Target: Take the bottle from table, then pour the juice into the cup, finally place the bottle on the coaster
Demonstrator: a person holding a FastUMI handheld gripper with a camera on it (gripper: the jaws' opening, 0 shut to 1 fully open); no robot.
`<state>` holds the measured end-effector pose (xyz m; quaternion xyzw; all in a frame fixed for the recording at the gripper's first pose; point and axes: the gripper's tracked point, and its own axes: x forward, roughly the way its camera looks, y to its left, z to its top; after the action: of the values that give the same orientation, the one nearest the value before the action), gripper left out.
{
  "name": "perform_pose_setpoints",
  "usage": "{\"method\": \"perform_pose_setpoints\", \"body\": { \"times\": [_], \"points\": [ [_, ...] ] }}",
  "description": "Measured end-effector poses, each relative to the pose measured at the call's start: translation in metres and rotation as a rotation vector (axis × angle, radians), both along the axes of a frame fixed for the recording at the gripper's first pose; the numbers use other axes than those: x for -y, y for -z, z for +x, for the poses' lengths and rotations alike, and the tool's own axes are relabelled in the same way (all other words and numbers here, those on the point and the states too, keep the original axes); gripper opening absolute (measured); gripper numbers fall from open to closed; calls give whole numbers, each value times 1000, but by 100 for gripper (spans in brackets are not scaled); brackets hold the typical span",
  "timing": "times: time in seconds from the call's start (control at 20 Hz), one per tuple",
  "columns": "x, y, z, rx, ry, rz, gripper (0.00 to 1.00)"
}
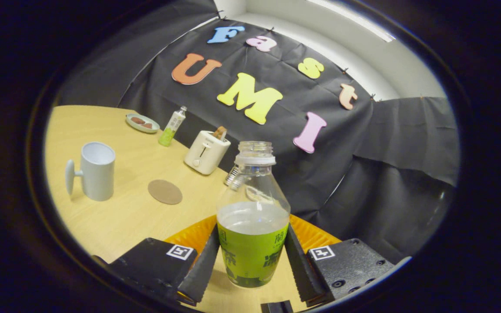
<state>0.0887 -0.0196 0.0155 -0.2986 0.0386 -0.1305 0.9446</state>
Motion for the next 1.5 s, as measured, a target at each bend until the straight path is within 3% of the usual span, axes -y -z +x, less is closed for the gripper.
{"method": "perform_pose_setpoints", "body": {
  "times": [0.55,0.95,1.25,1.5],
  "points": [
    [4,-44,20,42,71,-247,82],
    [-38,-65,29,59,55,-503,82],
    [-75,-74,33,98,68,-768,82],
    [-96,-71,45,88,65,-853,82]
  ]
}}
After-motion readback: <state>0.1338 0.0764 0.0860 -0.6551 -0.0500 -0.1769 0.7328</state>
